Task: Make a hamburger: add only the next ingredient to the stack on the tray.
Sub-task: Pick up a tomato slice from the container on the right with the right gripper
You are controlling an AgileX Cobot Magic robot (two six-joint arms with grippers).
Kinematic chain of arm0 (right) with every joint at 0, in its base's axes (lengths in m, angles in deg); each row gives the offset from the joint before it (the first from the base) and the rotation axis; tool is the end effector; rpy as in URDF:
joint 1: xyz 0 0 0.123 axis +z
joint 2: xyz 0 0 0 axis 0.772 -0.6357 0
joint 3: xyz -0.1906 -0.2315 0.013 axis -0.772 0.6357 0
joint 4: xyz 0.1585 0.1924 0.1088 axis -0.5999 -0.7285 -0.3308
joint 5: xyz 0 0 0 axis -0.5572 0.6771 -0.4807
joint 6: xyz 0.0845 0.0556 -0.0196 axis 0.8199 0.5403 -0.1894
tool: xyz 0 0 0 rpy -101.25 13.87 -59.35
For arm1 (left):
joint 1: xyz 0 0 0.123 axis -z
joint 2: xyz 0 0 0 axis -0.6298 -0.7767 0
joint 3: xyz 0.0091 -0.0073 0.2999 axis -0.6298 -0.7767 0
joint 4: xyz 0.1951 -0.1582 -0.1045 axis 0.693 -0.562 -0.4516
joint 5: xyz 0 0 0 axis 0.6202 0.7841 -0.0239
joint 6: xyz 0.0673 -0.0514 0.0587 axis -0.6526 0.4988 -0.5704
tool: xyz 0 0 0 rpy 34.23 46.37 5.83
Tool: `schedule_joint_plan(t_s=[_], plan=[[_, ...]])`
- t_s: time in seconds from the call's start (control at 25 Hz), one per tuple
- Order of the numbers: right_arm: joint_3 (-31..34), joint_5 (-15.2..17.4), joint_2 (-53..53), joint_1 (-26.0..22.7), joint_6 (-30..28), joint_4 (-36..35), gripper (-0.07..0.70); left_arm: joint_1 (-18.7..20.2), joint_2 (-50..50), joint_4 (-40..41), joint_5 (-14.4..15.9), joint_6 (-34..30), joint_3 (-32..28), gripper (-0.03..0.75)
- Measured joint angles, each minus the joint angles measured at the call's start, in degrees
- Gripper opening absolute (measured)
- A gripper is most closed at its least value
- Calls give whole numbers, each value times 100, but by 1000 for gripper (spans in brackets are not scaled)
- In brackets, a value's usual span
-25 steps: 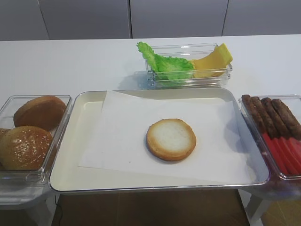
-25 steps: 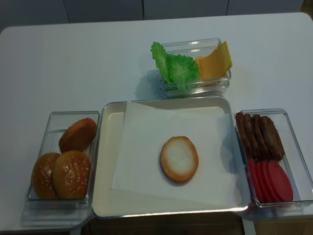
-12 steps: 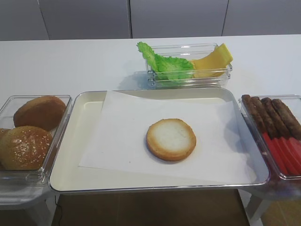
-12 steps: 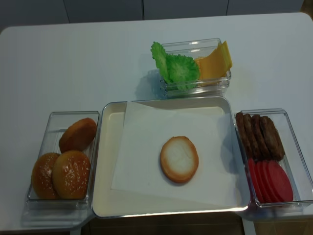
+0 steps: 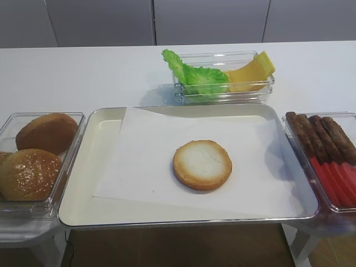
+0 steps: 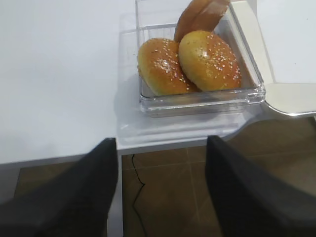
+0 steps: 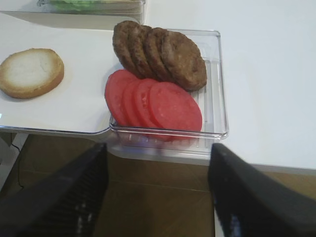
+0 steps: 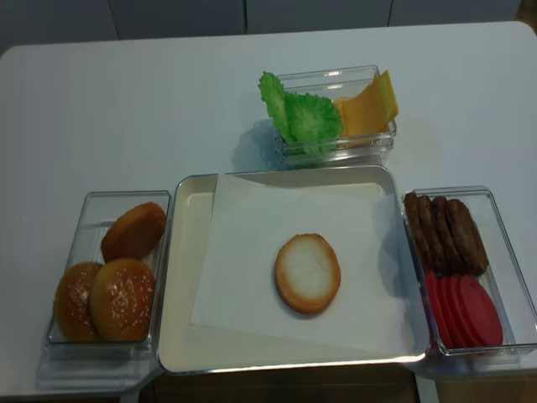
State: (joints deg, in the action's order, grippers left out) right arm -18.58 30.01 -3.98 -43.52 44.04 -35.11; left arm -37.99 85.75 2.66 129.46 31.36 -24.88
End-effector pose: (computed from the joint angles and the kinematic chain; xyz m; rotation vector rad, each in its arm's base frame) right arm 0.0030 0.0076 0.2724 -0.1821 2.0998 0.1417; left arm 0.0010 0.0020 0.2680 -0.0109 2.1602 -0.0017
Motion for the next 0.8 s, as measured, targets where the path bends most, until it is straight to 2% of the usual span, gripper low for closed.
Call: schedule_joint_plan(t_s=[0.36,0.56,0.8], plan=[[0,-77,0,0,112,-172,484,0,0,0,0,0,0,419],[-186,-363,-212,0,185,-599,449,0,0,0,0,0,0,419],[-710,-760,-1367,0,198,-669,445,0,0,0,0,0,0,419]])
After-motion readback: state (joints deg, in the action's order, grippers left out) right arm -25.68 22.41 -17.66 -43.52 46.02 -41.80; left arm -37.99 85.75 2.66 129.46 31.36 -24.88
